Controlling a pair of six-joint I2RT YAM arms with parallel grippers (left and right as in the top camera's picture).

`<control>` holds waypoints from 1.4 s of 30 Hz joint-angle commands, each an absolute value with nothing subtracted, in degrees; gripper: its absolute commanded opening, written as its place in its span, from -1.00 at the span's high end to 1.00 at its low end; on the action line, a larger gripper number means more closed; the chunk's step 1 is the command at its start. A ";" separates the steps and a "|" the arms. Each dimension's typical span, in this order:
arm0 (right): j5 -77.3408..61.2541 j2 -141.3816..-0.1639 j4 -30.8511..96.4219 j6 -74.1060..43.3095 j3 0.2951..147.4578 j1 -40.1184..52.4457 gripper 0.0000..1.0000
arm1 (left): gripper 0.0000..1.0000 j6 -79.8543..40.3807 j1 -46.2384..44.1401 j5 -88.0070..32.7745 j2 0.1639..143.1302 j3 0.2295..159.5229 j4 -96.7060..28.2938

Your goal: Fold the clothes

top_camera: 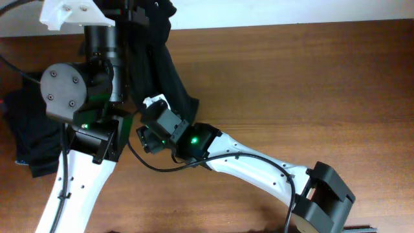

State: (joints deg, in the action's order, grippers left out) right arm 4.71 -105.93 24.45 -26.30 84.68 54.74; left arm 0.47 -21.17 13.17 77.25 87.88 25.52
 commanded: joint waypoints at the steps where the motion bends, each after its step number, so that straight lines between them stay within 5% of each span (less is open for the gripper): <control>1: 6.42 -106.13 25.78 -25.52 84.75 55.11 -0.44 | 0.99 1.80 -21.39 13.32 76.71 90.15 26.33; 16: 11.42 -106.45 24.16 -25.52 84.75 55.00 -0.41 | 0.99 1.80 -21.39 13.32 76.71 90.17 26.35; 22: 11.42 -107.90 23.70 -25.54 84.75 54.26 -0.02 | 0.99 1.80 -21.39 13.32 76.69 90.17 26.35; 26: 11.42 -109.19 22.92 -25.52 84.75 54.19 0.42 | 0.99 1.80 -21.39 13.32 76.69 90.17 26.28; 29: 11.42 -109.19 22.76 -25.50 84.75 53.98 0.46 | 0.99 1.80 -21.39 13.32 76.71 90.17 26.28; 32: 11.42 -109.16 22.85 -24.16 84.75 53.80 0.91 | 0.99 1.80 -21.39 13.32 76.69 90.17 26.09; 42: 15.53 -100.95 32.73 -22.48 84.82 50.72 0.92 | 0.99 5.37 -21.32 13.69 76.69 90.17 22.81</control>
